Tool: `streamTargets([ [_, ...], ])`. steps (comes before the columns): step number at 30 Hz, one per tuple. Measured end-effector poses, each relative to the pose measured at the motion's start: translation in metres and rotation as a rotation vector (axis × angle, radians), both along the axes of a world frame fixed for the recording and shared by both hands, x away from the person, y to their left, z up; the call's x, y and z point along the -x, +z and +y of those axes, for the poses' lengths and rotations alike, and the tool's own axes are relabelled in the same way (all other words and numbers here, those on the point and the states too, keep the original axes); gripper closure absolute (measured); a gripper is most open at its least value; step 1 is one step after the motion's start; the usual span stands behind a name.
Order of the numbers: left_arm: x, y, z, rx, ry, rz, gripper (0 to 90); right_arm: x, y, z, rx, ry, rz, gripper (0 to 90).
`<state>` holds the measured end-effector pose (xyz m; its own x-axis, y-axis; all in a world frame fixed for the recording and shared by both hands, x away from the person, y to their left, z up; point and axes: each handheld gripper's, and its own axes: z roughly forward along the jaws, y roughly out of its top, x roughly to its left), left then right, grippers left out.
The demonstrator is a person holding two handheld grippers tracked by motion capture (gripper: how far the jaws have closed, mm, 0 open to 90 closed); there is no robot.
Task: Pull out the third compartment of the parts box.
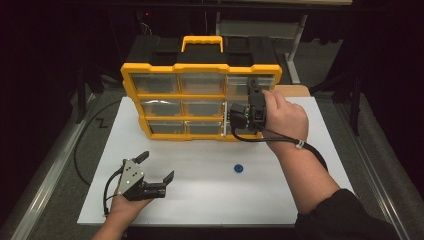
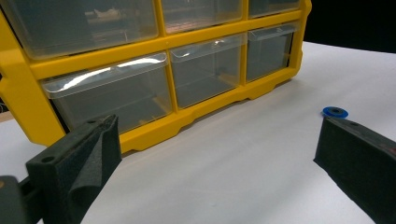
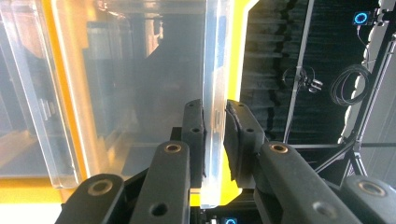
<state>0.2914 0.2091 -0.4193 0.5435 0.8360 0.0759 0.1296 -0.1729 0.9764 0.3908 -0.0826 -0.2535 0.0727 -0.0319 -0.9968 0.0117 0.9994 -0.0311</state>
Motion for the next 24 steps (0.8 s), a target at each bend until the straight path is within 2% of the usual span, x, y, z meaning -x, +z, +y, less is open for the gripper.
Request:
streamTargets([
  [24,0.001,0.001,0.000,0.004,0.005,-0.007,1.0,0.026,0.000,-0.002,-0.006,0.007,0.006,81.1],
])
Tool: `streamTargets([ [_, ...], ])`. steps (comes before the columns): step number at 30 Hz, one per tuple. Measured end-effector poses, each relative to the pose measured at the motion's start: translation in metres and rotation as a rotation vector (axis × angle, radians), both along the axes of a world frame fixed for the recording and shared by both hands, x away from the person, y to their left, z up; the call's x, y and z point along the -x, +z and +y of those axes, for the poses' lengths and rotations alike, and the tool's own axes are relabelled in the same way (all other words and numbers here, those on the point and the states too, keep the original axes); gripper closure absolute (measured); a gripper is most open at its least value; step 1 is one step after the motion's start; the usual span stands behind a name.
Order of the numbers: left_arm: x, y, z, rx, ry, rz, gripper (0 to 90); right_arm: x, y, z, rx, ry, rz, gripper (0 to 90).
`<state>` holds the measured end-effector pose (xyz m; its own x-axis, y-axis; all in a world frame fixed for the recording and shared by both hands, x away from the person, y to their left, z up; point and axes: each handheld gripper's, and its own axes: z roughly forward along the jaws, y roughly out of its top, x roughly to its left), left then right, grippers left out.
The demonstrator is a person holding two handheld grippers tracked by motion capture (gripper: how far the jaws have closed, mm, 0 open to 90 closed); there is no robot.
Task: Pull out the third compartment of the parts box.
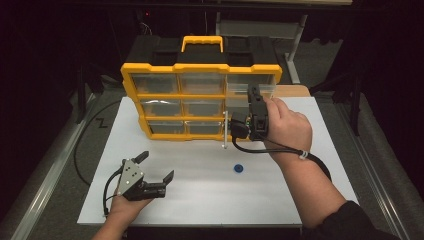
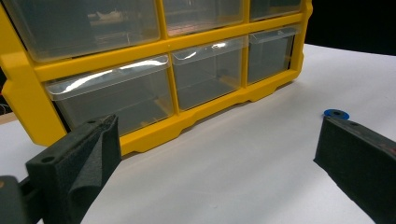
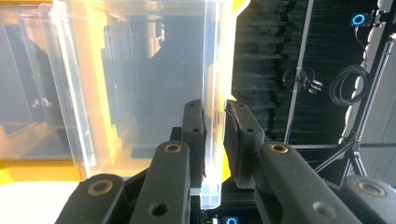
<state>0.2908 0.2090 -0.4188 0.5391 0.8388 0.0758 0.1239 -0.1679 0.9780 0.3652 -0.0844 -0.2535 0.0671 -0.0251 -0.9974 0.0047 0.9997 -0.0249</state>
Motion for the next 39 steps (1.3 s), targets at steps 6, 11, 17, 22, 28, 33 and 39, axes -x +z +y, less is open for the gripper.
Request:
streamTargets([
  [6,0.000,0.000,0.000,0.002,0.000,0.001,1.0,0.006,0.000,0.000,0.001,0.002,0.002,81.1],
  [11,0.000,0.000,0.001,0.002,0.000,0.001,1.0,0.010,0.000,-0.001,0.003,0.010,0.000,81.2],
  [17,0.000,0.000,0.001,0.001,-0.003,0.002,1.0,0.016,0.000,-0.001,0.002,0.010,0.000,81.2],
  [22,0.000,0.000,0.000,0.002,-0.002,0.002,1.0,0.022,0.000,-0.001,0.003,0.015,-0.002,81.3],
  [28,-0.001,0.000,0.000,0.003,-0.001,0.002,1.0,0.027,-0.002,-0.002,0.002,0.017,-0.006,81.2],
  [33,-0.001,0.000,0.000,0.002,-0.002,0.002,1.0,0.031,-0.003,-0.002,0.000,0.020,-0.008,81.2],
  [39,-0.001,0.000,0.000,0.003,-0.001,0.001,1.0,0.035,-0.003,-0.002,-0.002,0.021,-0.010,81.3],
])
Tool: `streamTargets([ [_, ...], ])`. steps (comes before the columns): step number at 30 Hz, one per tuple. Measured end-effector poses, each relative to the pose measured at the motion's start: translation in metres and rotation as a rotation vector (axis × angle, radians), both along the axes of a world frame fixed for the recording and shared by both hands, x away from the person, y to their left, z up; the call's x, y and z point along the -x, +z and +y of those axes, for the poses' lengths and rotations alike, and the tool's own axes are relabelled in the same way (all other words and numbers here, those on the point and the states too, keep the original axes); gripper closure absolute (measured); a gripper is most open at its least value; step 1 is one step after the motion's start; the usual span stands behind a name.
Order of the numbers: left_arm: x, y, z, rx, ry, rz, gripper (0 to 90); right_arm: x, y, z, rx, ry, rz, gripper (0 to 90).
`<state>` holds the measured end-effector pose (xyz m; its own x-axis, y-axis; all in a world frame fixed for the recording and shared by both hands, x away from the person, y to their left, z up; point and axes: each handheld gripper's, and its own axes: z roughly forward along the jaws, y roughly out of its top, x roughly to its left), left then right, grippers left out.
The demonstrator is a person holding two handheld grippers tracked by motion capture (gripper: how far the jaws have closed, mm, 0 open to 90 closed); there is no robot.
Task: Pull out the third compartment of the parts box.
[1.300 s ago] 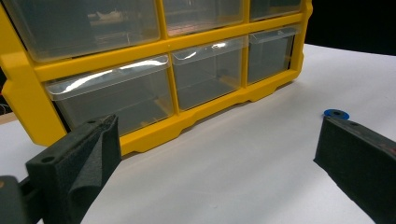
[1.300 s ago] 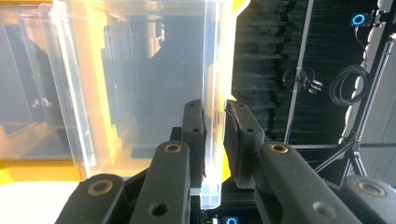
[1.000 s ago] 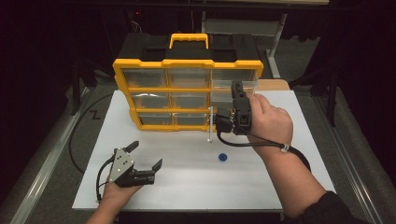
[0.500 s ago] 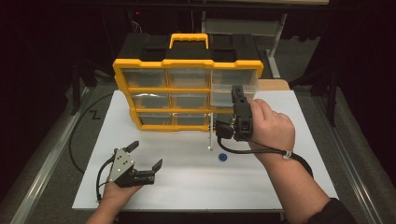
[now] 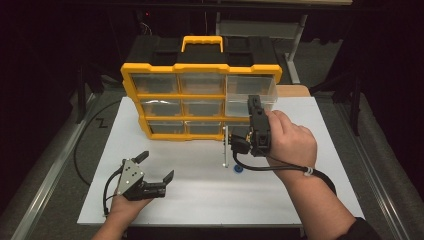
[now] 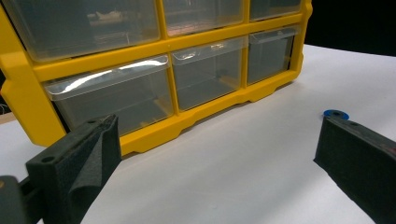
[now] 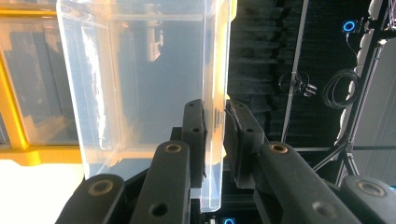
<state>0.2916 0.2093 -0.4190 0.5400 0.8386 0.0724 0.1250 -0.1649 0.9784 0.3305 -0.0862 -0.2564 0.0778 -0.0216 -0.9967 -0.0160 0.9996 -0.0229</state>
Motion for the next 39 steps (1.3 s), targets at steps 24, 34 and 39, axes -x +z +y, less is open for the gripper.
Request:
streamTargets([
  [24,0.000,0.000,0.000,0.000,0.001,-0.001,1.0,0.017,-0.018,0.002,0.015,0.047,0.024,70.5],
  [34,0.000,0.000,0.000,0.000,0.002,-0.002,1.0,0.021,-0.043,0.001,0.015,0.057,0.034,66.1],
  [39,0.000,0.000,0.000,-0.001,0.000,-0.002,1.0,0.021,-0.059,-0.001,0.022,0.054,0.042,64.6],
])
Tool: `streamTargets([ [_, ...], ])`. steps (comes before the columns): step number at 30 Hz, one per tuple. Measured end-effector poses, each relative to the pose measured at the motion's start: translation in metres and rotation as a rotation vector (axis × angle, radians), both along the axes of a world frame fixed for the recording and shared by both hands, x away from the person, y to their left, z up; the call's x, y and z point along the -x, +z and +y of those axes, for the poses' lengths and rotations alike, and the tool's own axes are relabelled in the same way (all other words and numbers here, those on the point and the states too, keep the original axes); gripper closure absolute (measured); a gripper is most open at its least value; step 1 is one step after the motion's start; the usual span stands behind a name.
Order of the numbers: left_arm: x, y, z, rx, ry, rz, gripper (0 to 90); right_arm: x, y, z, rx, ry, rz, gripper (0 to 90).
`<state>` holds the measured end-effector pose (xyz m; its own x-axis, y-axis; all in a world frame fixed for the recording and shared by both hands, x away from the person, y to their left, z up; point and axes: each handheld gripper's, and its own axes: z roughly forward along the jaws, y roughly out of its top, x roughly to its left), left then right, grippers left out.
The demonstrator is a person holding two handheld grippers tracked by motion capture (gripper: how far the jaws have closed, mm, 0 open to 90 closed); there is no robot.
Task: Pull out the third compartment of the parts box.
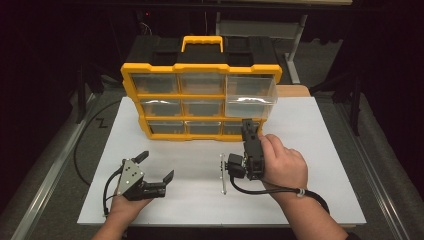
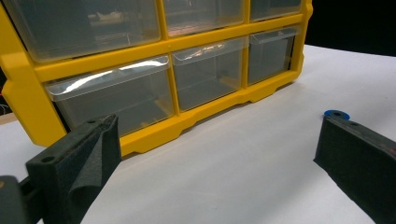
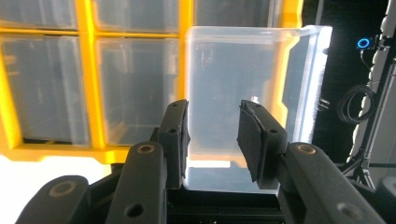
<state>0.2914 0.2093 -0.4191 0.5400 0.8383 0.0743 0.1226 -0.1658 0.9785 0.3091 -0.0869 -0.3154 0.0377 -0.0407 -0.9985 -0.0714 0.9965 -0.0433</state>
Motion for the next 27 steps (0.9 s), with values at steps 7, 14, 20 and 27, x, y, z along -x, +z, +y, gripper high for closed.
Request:
streamTargets([
  [7,0.000,0.000,0.000,0.000,0.000,-0.003,1.0,0.000,-0.021,-0.006,-0.020,-0.012,0.020,62.8],
  [14,0.000,0.000,0.000,0.000,-0.001,-0.004,1.0,-0.001,-0.037,-0.016,0.012,-0.023,0.030,61.2],
  [20,0.000,0.000,0.000,0.000,-0.002,-0.007,1.0,-0.003,-0.052,-0.026,0.017,-0.042,0.040,59.7],
  [27,0.000,0.000,0.000,0.000,-0.001,-0.007,1.0,-0.005,-0.067,-0.037,0.020,-0.061,0.049,58.0],
])
